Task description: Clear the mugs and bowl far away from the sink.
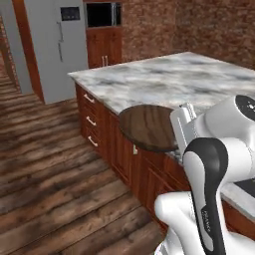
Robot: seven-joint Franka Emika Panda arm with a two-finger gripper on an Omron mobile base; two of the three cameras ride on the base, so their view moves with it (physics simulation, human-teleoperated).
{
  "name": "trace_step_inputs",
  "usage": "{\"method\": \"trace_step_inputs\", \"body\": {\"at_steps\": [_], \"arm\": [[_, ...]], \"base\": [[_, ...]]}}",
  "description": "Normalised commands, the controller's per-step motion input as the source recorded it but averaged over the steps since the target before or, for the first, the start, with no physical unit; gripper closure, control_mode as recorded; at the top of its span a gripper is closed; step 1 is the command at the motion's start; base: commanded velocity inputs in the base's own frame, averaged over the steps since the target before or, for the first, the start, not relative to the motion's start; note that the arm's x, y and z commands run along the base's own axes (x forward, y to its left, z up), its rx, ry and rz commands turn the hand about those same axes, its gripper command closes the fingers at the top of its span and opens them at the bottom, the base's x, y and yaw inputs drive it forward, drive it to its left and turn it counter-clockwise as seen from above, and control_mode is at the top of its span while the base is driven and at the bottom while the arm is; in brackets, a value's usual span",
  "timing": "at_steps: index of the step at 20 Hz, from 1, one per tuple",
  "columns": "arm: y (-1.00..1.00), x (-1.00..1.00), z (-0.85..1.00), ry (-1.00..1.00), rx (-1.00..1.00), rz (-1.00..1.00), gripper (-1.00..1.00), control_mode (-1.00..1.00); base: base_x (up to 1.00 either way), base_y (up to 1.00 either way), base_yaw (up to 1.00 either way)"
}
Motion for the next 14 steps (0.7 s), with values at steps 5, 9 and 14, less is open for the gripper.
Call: {"method": "trace_step_inputs", "body": {"at_steps": [5,9,14], "arm": [[0.0,0.0,0.0,0.0,0.0,0.0,1.0,1.0],[0.0,0.0,0.0,0.0,0.0,0.0,1.0,1.0],[0.0,0.0,0.0,0.0,0.0,0.0,1.0,1.0]], "base": [[0.01,0.0,0.99],[0.02,0.0,0.99],[0.04,0.0,1.0]]}}
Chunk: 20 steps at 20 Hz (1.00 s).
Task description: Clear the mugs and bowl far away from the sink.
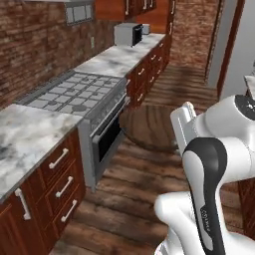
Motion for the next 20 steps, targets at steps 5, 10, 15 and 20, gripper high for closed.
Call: {"method": "trace_step_inputs", "body": {"at_steps": [5,10,15,20], "arm": [[0.0,0.0,0.0,0.0,0.0,0.0,1.0,1.0],[0.0,0.0,0.0,0.0,0.0,0.0,1.0,1.0],[0.0,0.0,0.0,0.0,0.0,0.0,1.0,1.0],[0.0,0.0,0.0,0.0,0.0,0.0,1.0,1.0]], "base": [[0.05,0.0,0.99],[0.13,0.01,0.82],[0.23,0.01,0.59],[0.45,-0.18,0.14]]}}
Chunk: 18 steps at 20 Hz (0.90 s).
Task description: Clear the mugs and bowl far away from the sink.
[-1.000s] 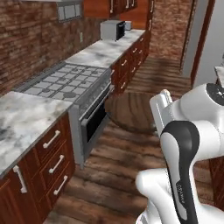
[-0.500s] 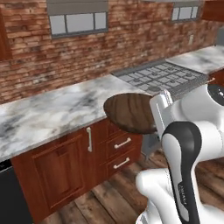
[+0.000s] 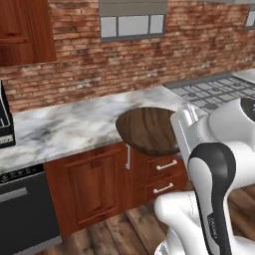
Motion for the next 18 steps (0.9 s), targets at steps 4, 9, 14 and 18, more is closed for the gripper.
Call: {"method": "trace_step_inputs", "body": {"at_steps": [4,9,14,18], "arm": [[0.0,0.0,0.0,0.0,0.0,0.0,1.0,1.0],[0.0,0.0,0.0,0.0,0.0,0.0,1.0,1.0],[0.0,0.0,0.0,0.0,0.0,0.0,1.0,1.0],[0.0,0.0,0.0,0.0,0.0,0.0,1.0,1.0]], "base": [[0.97,-0.1,0.05],[1.0,-0.01,0.01],[1.0,0.0,0.05],[0.8,-0.13,0.25]]}}
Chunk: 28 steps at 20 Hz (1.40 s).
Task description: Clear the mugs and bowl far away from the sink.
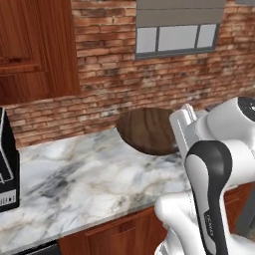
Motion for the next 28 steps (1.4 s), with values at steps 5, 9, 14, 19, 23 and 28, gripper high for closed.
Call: {"method": "trace_step_inputs", "body": {"at_steps": [5,9,14,19,23,28], "arm": [[0.0,0.0,0.0,0.0,0.0,0.0,1.0,1.0],[0.0,0.0,0.0,0.0,0.0,0.0,1.0,1.0],[0.0,0.0,0.0,0.0,0.0,0.0,1.0,1.0],[-0.17,0.0,-0.12,0.03,0.0,-0.02,1.0,-1.0],[-0.44,0.0,-0.56,0.1,0.0,0.0,1.0,-1.0],[-0.25,0.1,-0.38,0.05,0.0,0.0,1.0,-1.0]], "base": [[0.35,-0.27,0.24],[0.34,-0.15,0.25],[0.18,-0.04,0.04],[0.03,-0.15,-0.05],[0.0,0.0,0.0],[0.0,0.0,0.0]]}}
